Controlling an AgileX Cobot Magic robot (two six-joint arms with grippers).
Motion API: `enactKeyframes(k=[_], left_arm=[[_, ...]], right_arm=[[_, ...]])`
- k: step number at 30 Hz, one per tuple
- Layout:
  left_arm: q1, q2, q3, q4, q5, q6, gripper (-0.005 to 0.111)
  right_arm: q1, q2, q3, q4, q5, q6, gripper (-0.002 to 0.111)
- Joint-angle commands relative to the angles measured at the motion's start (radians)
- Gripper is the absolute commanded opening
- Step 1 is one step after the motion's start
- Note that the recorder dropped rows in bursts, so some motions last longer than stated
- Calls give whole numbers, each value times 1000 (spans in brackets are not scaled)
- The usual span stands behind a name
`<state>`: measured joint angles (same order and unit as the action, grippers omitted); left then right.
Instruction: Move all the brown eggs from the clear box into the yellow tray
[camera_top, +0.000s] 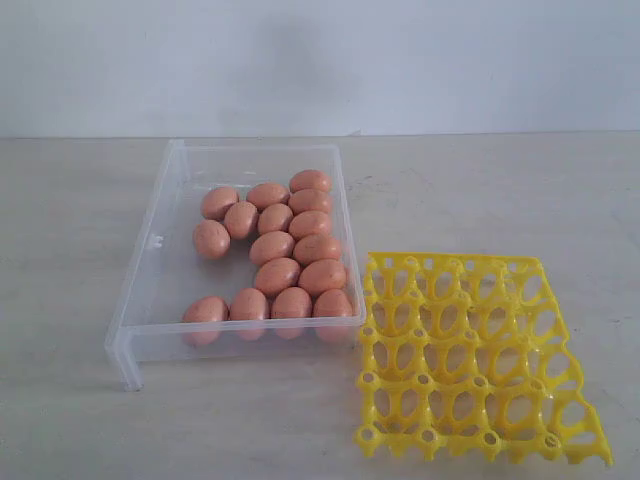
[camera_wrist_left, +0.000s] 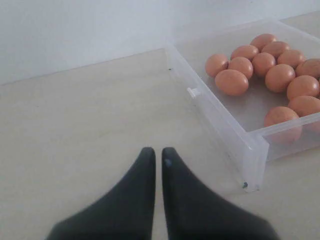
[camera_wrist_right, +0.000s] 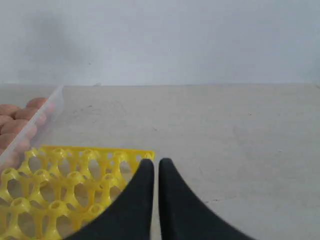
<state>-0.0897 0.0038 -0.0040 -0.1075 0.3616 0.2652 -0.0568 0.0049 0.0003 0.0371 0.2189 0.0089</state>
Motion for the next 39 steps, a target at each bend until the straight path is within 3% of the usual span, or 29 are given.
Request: enactKeyframes(k=[1, 7, 12, 13, 14, 16, 17, 19, 20, 22, 26, 30, 33, 39], left_arm=[[4, -4, 4, 0, -2, -11, 4], [4, -4, 4, 0, -2, -11, 4], [4, -4, 4, 0, -2, -11, 4], [4, -4, 4, 0, -2, -11, 4], [4, -4, 4, 0, -2, -11, 4], [4, -4, 4, 0, -2, -11, 4], [4, -4, 4, 0, -2, -11, 4], [4, -4, 4, 0, -2, -11, 4], [4, -4, 4, 0, -2, -11, 4], [4, -4, 4, 0, -2, -11, 4], [4, -4, 4, 0, -2, -11, 4], [4, -4, 4, 0, -2, -11, 4], [4, -4, 4, 0, 0, -11, 4], [4, -4, 4, 0, -2, -11, 4]], right_arm=[[-3, -5, 0, 183, -137, 150, 0], [-3, -5, 0, 668, -486, 665, 0], [-3, 82, -70, 1242, -1293, 814, 0], [-3, 125, -126, 1287, -1422, 780, 0], [-3, 169, -178, 1248, -1440, 676, 0], [-3, 246, -274, 990, -1440, 404, 0], [-3, 297, -342, 806, -1322, 167, 0], [-3, 442, -537, 453, -825, -371, 0], [-3, 524, -623, 333, -641, -484, 0], [-3, 759, -822, 193, -269, -464, 0], [-3, 1189, -1109, 152, 339, -486, 0], [23, 1552, -1362, 335, 1002, -428, 0], [87, 1705, -1430, 478, 1002, -433, 0], [256, 1812, -1522, 676, 1002, -711, 0]])
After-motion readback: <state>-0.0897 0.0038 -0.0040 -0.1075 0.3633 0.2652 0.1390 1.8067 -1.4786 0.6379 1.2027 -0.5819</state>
